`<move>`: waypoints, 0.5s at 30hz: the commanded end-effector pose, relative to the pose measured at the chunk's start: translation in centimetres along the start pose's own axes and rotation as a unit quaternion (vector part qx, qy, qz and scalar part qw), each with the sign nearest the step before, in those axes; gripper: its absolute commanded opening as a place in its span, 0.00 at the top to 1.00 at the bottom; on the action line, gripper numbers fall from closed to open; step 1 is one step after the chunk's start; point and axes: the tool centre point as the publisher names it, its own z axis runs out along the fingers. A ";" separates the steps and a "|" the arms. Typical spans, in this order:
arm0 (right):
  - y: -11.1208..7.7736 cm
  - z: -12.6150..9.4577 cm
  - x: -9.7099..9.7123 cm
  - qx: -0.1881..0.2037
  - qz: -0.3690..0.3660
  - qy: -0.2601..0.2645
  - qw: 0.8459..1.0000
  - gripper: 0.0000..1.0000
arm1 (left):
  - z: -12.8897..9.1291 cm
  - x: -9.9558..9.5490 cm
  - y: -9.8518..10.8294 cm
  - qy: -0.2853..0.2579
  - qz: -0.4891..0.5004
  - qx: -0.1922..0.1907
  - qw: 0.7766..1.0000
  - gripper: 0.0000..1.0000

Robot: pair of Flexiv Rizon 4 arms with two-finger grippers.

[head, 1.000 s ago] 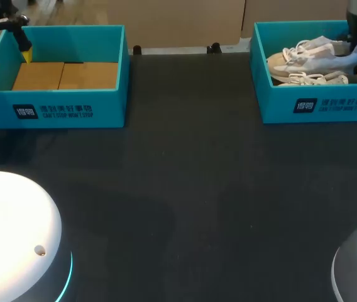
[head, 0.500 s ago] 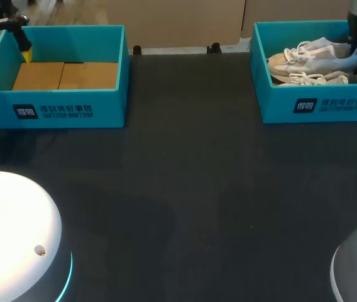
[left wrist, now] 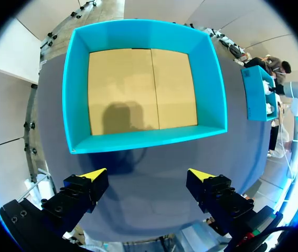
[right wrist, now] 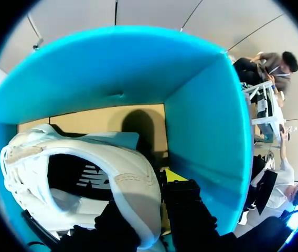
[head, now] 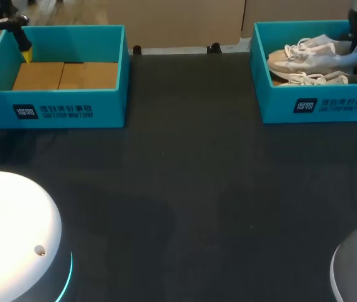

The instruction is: Take the shoe out of the shoebox, open the shoe tongue, remove and reinsert the insole, then place the shoe into the shoebox

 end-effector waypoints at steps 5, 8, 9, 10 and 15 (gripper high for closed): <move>0.9 1.0 0.2 0.013 -0.001 0.003 1.000 1.00 | 0.0 0.0 0.0 -0.001 0.000 -0.001 1.000 0.00; 0.9 1.2 0.2 0.017 -0.001 0.006 1.000 1.00 | 0.0 0.0 0.0 -0.001 0.000 -0.001 1.000 0.00; 0.9 1.3 0.3 0.019 -0.001 0.008 1.000 1.00 | 0.0 0.0 0.0 -0.001 0.000 -0.001 1.000 0.00; 0.9 1.5 0.3 0.023 0.000 0.011 1.000 1.00 | 0.0 0.0 0.0 -0.001 0.000 -0.001 1.000 0.00; 0.6 0.9 -0.2 0.022 0.007 0.026 0.999 0.45 | 0.0 0.0 0.0 -0.001 0.000 -0.001 1.000 0.00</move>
